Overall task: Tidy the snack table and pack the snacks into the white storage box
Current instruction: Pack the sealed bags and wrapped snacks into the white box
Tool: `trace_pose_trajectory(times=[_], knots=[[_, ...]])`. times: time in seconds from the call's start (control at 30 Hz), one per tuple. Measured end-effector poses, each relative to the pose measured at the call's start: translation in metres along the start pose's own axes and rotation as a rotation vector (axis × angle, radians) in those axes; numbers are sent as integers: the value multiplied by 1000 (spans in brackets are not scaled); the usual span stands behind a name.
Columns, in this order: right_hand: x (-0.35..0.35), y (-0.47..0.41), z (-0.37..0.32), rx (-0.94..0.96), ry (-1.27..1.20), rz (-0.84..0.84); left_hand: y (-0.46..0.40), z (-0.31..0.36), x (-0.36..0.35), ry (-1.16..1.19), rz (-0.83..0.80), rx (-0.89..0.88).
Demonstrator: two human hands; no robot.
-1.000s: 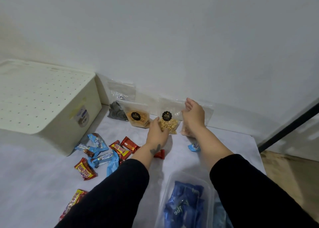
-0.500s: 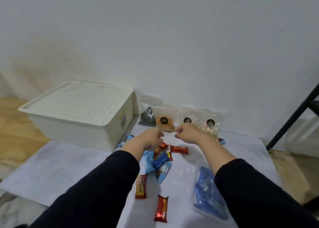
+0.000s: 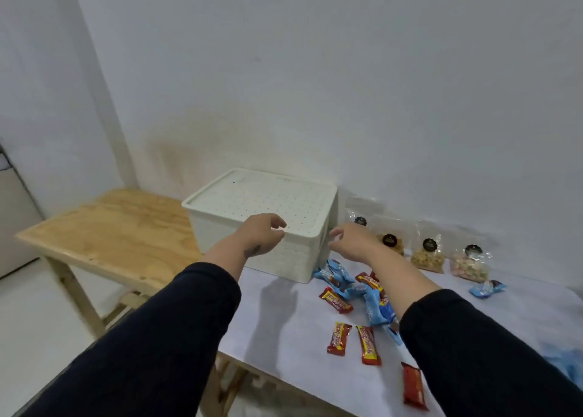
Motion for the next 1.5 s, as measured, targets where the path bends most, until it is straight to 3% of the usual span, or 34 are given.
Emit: trace_pose_trajectory(times=[0.33, 0.63, 0.8, 1.0, 1.2, 1.5], knots=[[3, -123, -8, -133, -29, 90, -97, -95, 76, 0, 153, 46], [-33, -197, 25, -415, -54, 160, -192, -192, 82, -246, 101, 144], [-26, -209, 23, -505, 83, 266, -232, -232, 82, -364, 61, 173], [-21, -213, 20, -572, 211, 356, -284, -235, 79, -287, -11, 72], [-19, -211, 13, -657, 240, 286, -294, -235, 83, -244, -1, 33], [27, -176, -22, -644, 129, 494, -263, -198, 129, -117, 199, -45]])
Point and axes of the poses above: each hand's wrist, its own y-axis away from the middle knuckle, its own x-axis out of the back of the hand, z = x × y, the point moved 10 cm from there along -y, towards the middle knuckle, and after that the axes turned 3 degrees about y, right-handed, at the moved point
